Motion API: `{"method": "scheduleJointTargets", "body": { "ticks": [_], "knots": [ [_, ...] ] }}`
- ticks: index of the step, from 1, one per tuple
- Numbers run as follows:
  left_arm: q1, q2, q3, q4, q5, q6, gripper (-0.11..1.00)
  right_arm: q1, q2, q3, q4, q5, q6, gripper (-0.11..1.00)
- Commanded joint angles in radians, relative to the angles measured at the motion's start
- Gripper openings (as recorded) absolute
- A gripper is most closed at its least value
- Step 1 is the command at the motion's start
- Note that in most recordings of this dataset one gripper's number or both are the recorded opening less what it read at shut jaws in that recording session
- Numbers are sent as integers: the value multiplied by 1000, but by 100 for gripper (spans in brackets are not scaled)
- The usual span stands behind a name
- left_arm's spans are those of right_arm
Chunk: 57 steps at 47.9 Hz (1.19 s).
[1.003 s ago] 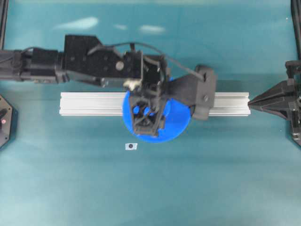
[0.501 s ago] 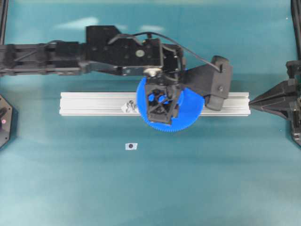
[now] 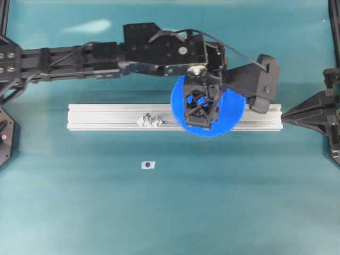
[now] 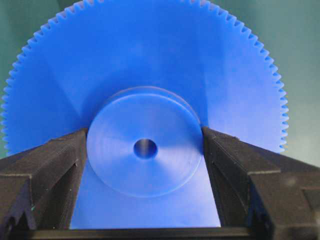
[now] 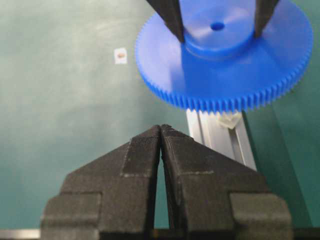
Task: Insert the large gear onto the shaft.
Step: 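Carry the upright gear toward the upper metal shaft on the rail, then align the gear's center hole with the shaft tip using the left gripper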
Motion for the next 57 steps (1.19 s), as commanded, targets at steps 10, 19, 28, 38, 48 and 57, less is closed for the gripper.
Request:
{"method": "scheduleJointTargets", "body": {
  "ticks": [10,19,28,38,48,57],
  "knots": [
    [0,9,-71,3,-3,26,76,-2,5,-9,-2,-5,9,12],
    [6,18,-60,3,-3,26,76,-3,5,-9,0,-5,8,12],
    [12,38,-58,3,-8,26,76,-2,5,-9,-2,-5,8,12],
    [23,49,-58,3,-9,26,76,-2,5,-8,0,-5,8,12],
    [38,49,-58,3,-9,26,76,-2,3,-8,-2,-5,8,12],
    [43,52,-57,3,-9,26,76,-2,3,-8,-2,-5,8,12]
  ]
}}
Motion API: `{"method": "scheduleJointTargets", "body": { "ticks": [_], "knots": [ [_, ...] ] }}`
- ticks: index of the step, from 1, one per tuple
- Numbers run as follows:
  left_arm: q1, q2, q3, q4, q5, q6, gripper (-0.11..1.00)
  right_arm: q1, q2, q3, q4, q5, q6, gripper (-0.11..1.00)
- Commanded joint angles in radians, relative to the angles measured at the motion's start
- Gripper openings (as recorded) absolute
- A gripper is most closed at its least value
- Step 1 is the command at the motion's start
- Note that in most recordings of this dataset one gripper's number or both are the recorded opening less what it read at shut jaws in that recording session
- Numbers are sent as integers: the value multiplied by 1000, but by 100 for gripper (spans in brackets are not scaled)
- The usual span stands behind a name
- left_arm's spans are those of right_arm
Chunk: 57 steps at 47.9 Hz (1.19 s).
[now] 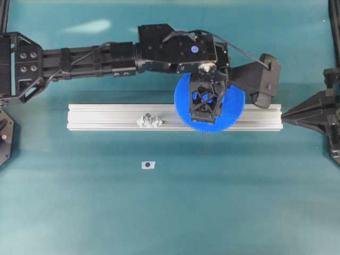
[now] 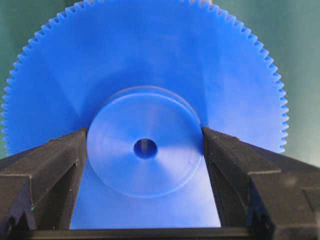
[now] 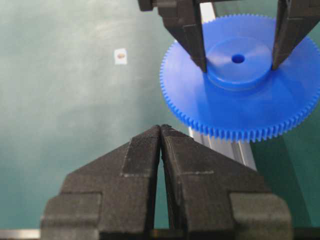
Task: Insert the large gear onto the shaft.
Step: 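Align the gear's center hole with the shaft tip using the left gripper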
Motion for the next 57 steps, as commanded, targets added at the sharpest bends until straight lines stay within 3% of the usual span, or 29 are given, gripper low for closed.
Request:
{"method": "scheduleJointTargets", "body": {
  "ticks": [1,36,45,57],
  "knots": [
    [8,-23,-23,5,-8,5,76,-2,5,-8,0,-5,8,12],
    [-51,-15,-21,0,-44,-60,76,-3,5,-3,-2,-5,9,12],
    [-54,-17,-21,0,-43,-103,76,-2,2,-3,0,-5,9,12],
    [-43,-21,14,0,-40,-103,76,-2,0,-3,-2,-5,9,12]
  ]
}}
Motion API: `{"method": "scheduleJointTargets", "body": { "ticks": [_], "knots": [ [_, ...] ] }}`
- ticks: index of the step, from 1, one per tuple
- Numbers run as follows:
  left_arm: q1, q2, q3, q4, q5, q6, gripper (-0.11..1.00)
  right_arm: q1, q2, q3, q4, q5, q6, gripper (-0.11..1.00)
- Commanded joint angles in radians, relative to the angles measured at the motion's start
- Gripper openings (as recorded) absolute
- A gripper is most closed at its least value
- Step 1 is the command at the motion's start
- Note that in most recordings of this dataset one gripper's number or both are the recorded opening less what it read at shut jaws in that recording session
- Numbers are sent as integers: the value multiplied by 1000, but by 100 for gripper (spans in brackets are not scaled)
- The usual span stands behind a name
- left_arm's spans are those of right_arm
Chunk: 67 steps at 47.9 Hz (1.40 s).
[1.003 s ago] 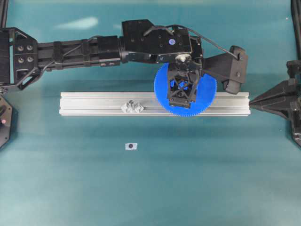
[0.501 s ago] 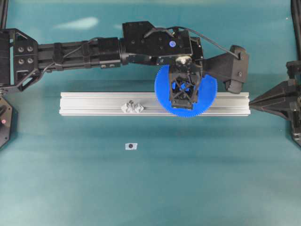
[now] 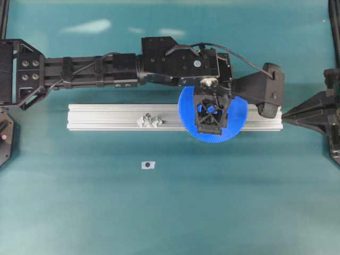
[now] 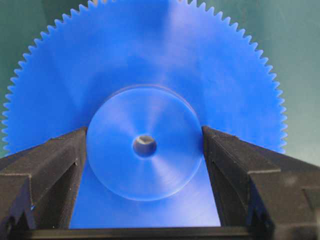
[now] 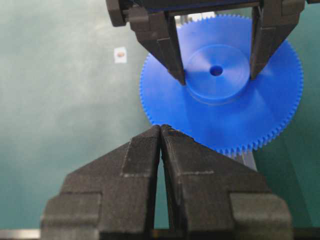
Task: Insert the large gear onto the shaft.
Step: 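Align the gear's center hole with the shaft tip using the left gripper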
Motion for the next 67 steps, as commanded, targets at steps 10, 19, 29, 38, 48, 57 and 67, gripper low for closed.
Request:
{"method": "scheduleJointTargets", "body": {
  "ticks": [10,19,29,38,48,57,67],
  "knots": [
    [31,-52,69,-2,-23,2,76,-2,3,-12,-2,-5,9,12],
    [48,-67,101,-2,-40,2,76,-2,3,-12,0,-3,9,12],
    [55,-80,118,0,-40,2,76,-2,3,-12,-2,-5,9,12],
    [58,-77,121,0,-43,5,76,-2,3,-11,-2,-5,9,12],
    [94,-80,121,0,-48,5,76,-2,3,-12,-2,-5,9,12],
    [106,-84,121,0,-49,5,76,-2,2,-12,0,-3,11,12],
    [104,-84,135,0,-49,3,76,-2,0,-12,0,-3,11,12]
  ]
}}
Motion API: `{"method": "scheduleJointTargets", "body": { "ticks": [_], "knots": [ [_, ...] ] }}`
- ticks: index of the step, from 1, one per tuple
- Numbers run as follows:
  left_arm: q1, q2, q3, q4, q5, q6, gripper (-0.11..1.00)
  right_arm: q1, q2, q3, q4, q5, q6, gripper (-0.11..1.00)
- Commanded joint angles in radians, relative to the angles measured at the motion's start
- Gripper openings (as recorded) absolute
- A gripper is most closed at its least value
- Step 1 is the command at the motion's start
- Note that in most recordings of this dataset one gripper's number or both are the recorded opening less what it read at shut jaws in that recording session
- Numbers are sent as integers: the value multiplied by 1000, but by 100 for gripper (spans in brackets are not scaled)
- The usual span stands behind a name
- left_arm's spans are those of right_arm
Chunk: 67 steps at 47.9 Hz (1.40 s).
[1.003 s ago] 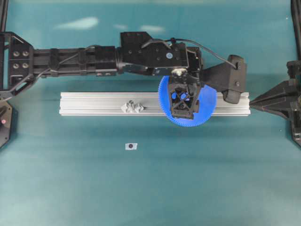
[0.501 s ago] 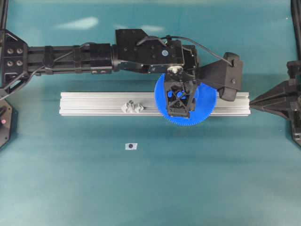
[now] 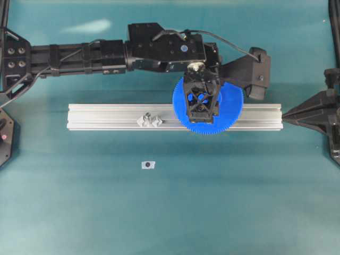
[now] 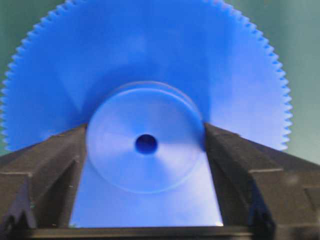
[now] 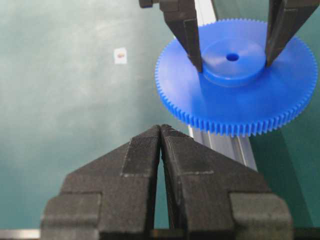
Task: Insert the large gear onto the shaft.
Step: 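Align the gear's center hole with the shaft tip using the left gripper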
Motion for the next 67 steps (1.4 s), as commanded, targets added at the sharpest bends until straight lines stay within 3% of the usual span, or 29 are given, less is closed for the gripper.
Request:
{"method": "scheduleJointTargets", "body": {
  "ticks": [1,67],
  "knots": [
    [40,-20,5,8,5,2,76,-2,5,-12,0,-5,11,12],
    [-5,-18,-29,8,-3,51,76,-2,5,-12,-2,-5,11,12]
  ]
}}
